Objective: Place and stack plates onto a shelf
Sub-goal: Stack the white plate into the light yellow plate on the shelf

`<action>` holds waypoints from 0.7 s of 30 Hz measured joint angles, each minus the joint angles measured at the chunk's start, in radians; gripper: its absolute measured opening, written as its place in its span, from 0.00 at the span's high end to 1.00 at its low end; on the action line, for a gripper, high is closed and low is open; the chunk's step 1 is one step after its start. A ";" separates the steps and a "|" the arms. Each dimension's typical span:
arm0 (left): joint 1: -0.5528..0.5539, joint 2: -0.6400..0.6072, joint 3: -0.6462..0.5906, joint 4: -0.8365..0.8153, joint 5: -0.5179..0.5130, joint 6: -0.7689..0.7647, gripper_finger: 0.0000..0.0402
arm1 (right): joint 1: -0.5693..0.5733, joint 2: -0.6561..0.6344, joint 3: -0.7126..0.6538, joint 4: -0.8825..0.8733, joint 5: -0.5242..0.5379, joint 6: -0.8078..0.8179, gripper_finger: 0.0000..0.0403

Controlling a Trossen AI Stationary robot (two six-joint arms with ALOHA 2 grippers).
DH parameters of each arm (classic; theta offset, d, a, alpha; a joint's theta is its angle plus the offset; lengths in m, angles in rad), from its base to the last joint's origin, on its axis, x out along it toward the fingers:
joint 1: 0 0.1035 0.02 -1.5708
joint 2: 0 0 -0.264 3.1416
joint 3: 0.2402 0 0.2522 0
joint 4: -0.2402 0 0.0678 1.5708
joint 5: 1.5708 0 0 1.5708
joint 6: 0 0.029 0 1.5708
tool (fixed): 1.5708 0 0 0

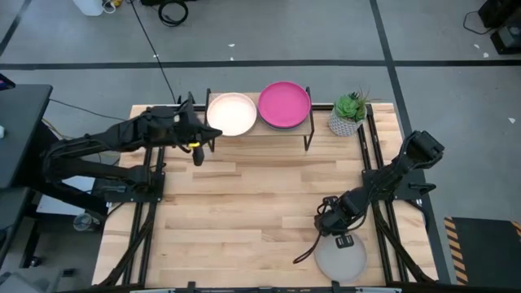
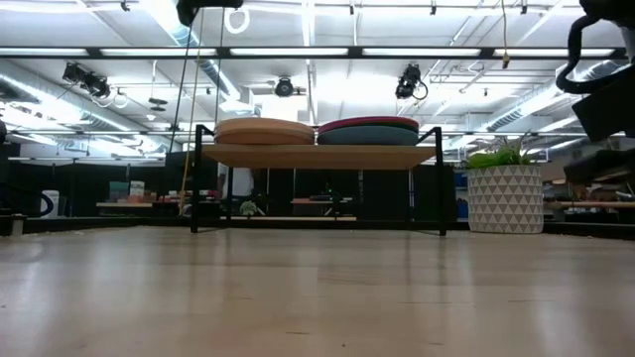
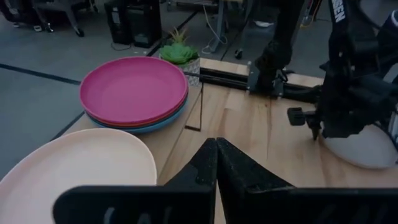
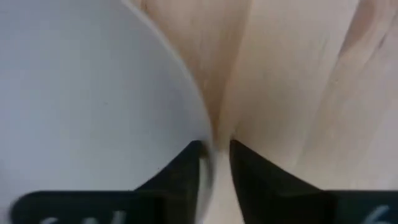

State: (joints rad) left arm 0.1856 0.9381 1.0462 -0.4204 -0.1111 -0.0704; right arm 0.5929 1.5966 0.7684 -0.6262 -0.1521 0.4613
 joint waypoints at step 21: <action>-0.069 -0.001 0.002 0.003 0.010 0.011 0.76 | -0.308 -0.235 0.022 -0.173 -0.168 0.034 0.97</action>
State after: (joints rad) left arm 0.1164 0.9375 1.0481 -0.4171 -0.1013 -0.0593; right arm 0.2849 1.3618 0.7904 -0.7994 -0.3206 0.4957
